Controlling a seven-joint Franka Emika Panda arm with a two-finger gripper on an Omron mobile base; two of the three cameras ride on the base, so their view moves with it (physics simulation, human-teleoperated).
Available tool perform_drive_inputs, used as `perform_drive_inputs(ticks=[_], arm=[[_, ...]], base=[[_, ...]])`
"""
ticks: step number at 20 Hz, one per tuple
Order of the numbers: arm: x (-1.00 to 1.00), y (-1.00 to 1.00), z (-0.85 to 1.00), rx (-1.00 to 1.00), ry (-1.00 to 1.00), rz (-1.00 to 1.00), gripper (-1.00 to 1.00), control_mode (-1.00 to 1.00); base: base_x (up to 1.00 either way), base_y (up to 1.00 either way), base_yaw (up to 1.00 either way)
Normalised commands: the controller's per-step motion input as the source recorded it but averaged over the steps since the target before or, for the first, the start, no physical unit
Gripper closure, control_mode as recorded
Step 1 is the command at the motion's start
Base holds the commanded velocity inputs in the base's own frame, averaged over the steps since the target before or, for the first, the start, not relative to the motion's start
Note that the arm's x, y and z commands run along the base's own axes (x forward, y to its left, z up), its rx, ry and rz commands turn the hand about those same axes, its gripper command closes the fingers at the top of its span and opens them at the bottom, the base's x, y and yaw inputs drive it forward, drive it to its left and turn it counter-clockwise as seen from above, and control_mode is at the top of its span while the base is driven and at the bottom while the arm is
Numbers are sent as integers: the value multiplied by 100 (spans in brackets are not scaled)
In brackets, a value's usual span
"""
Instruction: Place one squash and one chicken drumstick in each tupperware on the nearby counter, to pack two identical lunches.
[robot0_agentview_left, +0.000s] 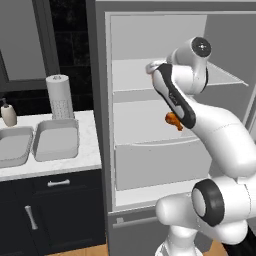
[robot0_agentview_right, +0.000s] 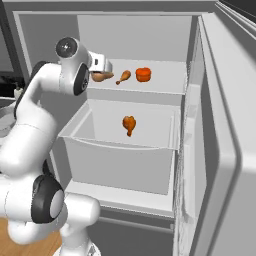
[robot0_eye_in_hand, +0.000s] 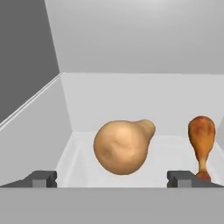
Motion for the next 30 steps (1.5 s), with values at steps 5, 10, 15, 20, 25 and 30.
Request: perform_drive_inputs(ticks=[5,10,15,20,25,30], arm=[[42,-6,-11,0,3,0,-100,-100],[37,0,-9,0,5,0,-100,-100],[22,0,-1,0,3,0,-100,-100],[6,0,-22,0,1,0,-100,-100],[4,3,-16,0,4,0,100,-100],[2,3,-6,0,0,0,100,-100]], base=[[0,0,0],[0,0,0],[0,0,0],[0,0,0],[0,0,0],[0,0,0]])
